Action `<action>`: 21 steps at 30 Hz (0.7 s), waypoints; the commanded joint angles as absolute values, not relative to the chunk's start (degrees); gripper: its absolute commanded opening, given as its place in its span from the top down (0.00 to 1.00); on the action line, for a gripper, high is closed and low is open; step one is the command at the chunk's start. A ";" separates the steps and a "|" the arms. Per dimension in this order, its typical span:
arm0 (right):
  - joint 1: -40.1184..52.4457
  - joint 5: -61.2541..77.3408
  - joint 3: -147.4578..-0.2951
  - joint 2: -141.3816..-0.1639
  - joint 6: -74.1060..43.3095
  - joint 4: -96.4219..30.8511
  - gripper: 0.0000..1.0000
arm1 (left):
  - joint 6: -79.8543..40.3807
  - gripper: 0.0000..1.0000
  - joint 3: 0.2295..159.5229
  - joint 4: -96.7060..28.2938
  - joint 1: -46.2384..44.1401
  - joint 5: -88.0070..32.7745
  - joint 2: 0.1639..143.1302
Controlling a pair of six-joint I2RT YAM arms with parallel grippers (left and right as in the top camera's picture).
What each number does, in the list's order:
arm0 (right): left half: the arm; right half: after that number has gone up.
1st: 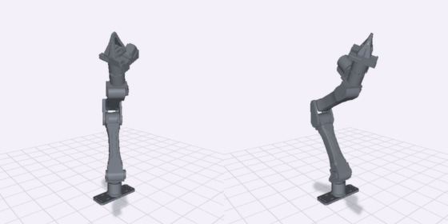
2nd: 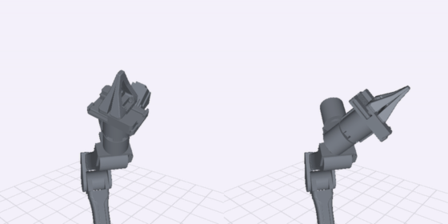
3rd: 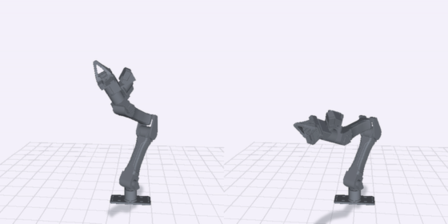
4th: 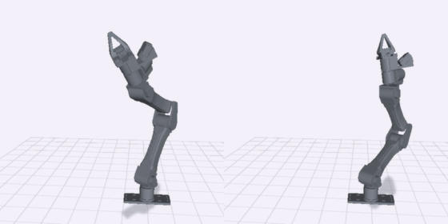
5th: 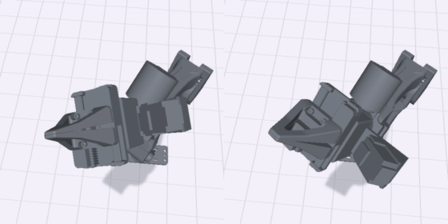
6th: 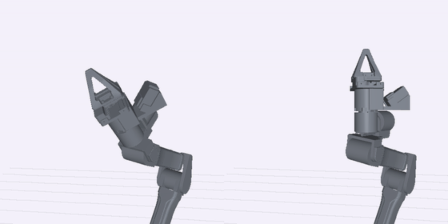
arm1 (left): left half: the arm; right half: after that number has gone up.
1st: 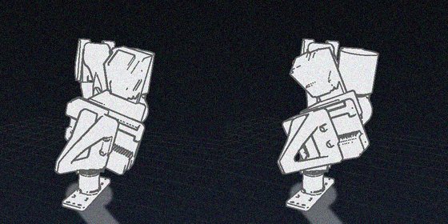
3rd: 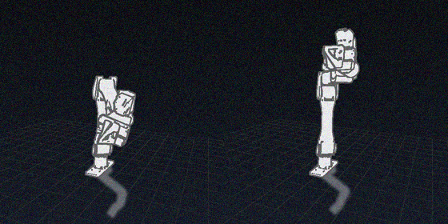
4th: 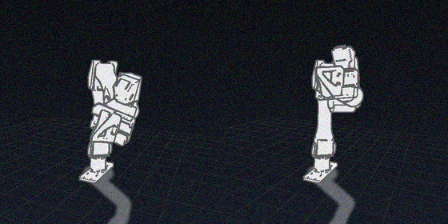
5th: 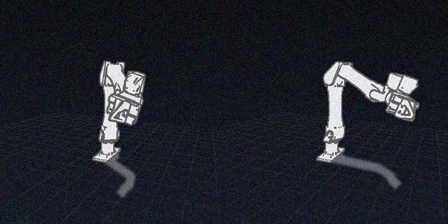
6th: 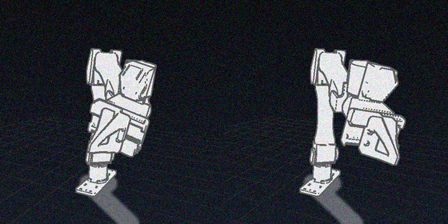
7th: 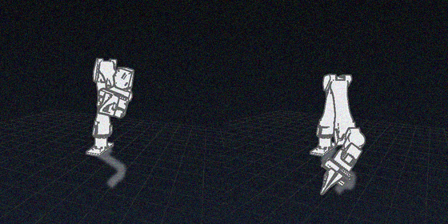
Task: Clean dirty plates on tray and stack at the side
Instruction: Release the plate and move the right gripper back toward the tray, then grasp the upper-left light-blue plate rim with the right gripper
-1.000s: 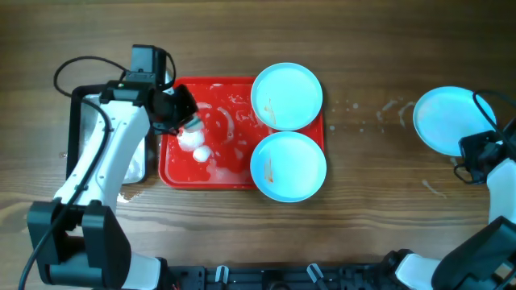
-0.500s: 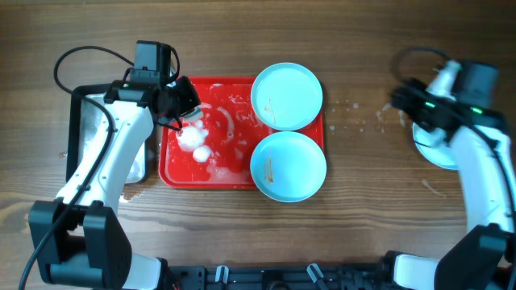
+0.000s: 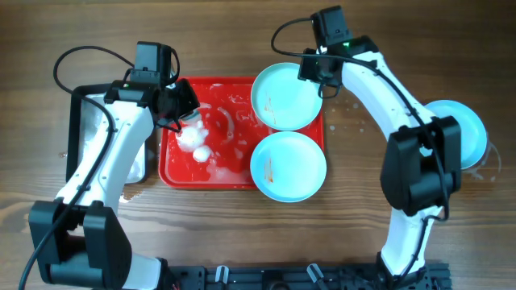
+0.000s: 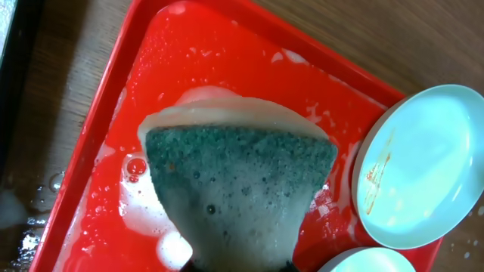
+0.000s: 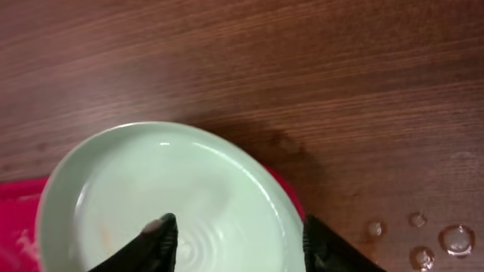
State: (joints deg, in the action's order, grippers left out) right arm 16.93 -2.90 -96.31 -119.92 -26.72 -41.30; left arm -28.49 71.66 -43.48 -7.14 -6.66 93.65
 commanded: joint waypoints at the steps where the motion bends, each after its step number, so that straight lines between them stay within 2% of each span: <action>1: 16.47 -6.09 -98.26 -123.66 -23.92 -39.99 0.47 | -27.18 0.96 72.01 -43.79 -7.29 -5.89 93.54; 7: 15.29 -6.66 -98.24 -126.98 -19.55 -38.41 0.51 | -27.18 0.96 72.01 -44.34 -7.29 -5.87 93.54; 16: 15.31 -6.42 -97.89 -127.79 -19.46 -39.24 0.83 | -27.18 0.96 72.01 -44.34 -7.29 -5.87 93.54; 18: 15.31 -6.39 -97.89 -127.79 -19.49 -40.60 0.92 | -27.18 0.96 72.01 -44.34 -7.29 -5.87 93.54; 19: 15.31 -6.37 -97.89 -127.79 -19.49 -41.41 0.96 | -27.18 0.96 72.01 -44.34 -7.29 -5.87 93.54; 21: 15.33 -5.45 -98.00 -127.55 -19.53 -42.50 0.96 | -27.18 0.96 72.01 -44.34 -7.29 -5.85 93.54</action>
State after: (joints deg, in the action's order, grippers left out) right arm 15.33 -5.10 -97.19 -126.65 -19.75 -41.17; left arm -28.49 71.64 -44.34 -7.14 -6.66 93.65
